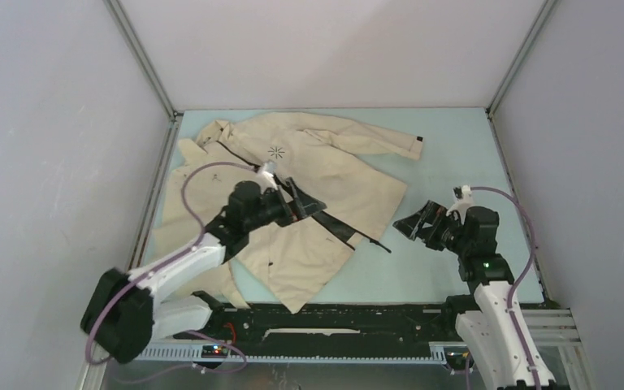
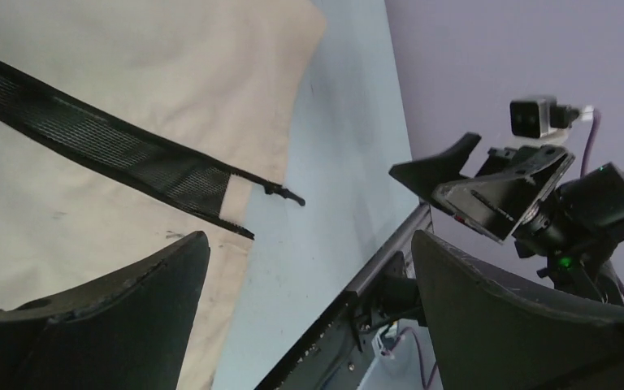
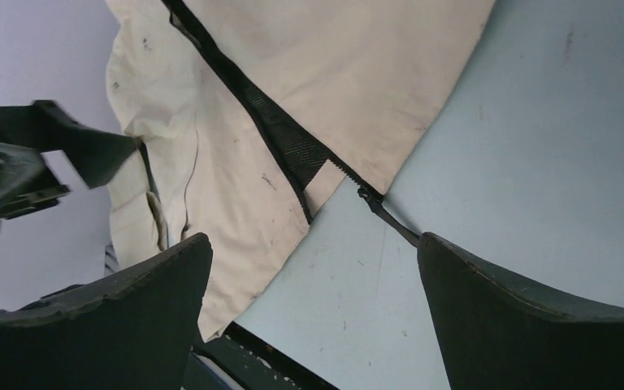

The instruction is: Zip up the jacket

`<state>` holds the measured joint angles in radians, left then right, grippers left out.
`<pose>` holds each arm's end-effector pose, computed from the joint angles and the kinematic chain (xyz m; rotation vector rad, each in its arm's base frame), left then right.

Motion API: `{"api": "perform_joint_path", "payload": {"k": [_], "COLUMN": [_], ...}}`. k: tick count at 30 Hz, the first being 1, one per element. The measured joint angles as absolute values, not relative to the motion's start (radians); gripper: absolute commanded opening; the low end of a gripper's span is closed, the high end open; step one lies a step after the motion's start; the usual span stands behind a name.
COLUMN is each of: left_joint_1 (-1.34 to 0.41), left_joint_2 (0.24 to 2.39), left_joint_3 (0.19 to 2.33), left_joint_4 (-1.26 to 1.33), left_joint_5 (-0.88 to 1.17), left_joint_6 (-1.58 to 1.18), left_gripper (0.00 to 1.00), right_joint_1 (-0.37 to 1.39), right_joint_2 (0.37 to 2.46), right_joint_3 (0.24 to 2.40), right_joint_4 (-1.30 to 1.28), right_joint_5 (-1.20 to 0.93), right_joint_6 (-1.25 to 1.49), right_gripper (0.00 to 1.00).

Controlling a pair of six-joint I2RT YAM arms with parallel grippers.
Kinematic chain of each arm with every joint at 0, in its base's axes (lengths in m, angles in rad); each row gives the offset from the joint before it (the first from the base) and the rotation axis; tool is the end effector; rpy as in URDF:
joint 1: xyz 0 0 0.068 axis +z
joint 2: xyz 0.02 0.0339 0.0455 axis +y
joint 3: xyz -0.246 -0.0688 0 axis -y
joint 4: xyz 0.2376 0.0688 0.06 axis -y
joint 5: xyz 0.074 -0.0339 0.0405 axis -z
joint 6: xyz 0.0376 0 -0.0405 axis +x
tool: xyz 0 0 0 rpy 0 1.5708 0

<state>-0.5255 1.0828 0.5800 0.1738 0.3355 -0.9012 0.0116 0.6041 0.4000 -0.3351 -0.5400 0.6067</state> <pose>0.2061 -0.1338 0.2335 -0.1411 2.0929 -1.2413 0.1533 0.0211 0.2093 0.3061 2.1430 0.9327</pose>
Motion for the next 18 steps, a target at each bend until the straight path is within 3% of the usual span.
{"api": "perform_joint_path", "payload": {"k": [12,18], "left_joint_1": [-0.64,-0.687], "left_joint_2": [1.562,1.742], "left_joint_3": [0.574,0.576], "left_joint_4": [0.596,0.854], "left_joint_5": [0.379,0.377], "left_joint_6": [-1.201,-1.348], "left_gripper": [0.83,0.78], "right_joint_1": [0.015,-0.043], "right_joint_2": [1.002,1.13], "right_joint_3": [0.299,0.291], "right_joint_4": [-0.001,0.142], "right_joint_5": [-0.676,-0.677], "right_joint_6": [0.765,0.839], "right_gripper": [0.68,0.69]}}
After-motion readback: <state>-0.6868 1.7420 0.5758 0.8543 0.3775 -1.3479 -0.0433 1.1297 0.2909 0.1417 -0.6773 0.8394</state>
